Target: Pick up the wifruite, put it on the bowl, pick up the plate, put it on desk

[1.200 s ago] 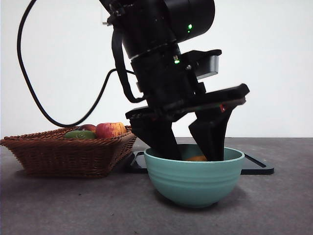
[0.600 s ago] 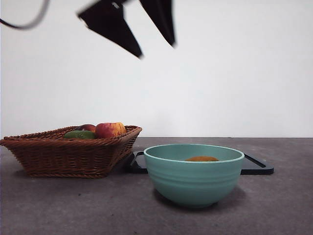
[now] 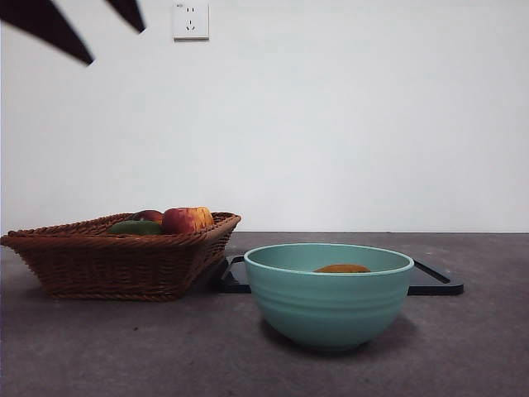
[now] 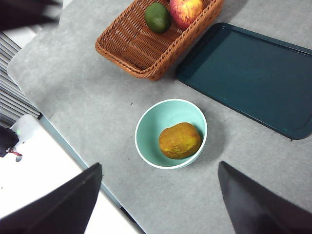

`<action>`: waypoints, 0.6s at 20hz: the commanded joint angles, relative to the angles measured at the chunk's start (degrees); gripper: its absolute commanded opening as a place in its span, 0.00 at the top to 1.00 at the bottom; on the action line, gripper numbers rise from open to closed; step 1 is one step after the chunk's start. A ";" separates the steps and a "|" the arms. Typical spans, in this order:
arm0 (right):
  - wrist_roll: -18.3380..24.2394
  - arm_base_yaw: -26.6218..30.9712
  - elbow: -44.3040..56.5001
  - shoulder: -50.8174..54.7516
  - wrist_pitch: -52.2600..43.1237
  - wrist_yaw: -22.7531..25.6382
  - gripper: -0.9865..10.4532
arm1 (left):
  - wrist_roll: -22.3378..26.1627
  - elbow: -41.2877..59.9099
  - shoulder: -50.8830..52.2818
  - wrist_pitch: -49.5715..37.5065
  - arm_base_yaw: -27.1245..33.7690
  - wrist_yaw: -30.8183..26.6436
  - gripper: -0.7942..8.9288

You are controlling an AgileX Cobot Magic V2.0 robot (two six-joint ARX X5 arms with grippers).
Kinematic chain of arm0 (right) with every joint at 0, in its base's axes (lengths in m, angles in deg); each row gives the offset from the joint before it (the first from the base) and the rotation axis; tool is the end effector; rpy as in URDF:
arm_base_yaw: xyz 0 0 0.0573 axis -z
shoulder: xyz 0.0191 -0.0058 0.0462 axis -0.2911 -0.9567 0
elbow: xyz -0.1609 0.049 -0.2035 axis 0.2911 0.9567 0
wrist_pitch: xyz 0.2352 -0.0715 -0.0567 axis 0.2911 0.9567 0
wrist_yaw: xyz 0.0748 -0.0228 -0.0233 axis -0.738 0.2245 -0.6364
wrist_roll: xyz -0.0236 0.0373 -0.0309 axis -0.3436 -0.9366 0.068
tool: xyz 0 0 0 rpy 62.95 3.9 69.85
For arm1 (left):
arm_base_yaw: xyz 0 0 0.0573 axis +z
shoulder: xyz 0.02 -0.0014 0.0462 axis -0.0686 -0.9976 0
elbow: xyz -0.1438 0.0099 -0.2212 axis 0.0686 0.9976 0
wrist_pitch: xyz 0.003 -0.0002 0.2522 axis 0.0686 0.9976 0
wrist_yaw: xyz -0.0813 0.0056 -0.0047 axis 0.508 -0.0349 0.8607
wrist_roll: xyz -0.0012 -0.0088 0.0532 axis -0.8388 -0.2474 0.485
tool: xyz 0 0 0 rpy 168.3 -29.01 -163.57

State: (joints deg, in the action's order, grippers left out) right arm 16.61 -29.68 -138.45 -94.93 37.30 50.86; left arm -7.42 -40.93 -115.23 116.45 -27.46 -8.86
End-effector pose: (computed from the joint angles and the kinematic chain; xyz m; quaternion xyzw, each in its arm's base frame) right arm 0.1082 0.0412 0.3528 0.0398 0.3570 0.3810 0.8520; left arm 0.1661 -0.1067 0.3299 0.0005 0.3703 -0.2940 0.8812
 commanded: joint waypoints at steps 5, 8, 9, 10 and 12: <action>-0.59 -0.24 -0.94 -0.37 -0.22 1.38 0.58 | 2.93 8.85 6.01 1.81 -0.55 20.00 0.57; -0.59 -0.26 -0.92 -0.37 -0.09 1.55 0.58 | 3.50 8.85 6.01 2.91 -0.55 20.81 0.57; -0.61 -0.26 -0.92 -0.37 -0.07 1.53 0.58 | 3.50 8.85 6.01 2.67 -0.55 20.81 0.57; -0.63 -0.26 -0.90 -0.37 0.00 1.53 0.58 | 3.50 8.85 6.01 2.54 -0.55 20.79 0.57; -0.94 -0.26 -0.87 -0.39 0.76 1.53 0.58 | 3.50 8.85 6.01 2.60 -0.55 20.79 0.57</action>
State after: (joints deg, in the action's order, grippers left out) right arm 16.50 -29.68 -138.45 -94.93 38.24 52.30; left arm -5.01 -31.71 -108.96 119.49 -27.64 11.62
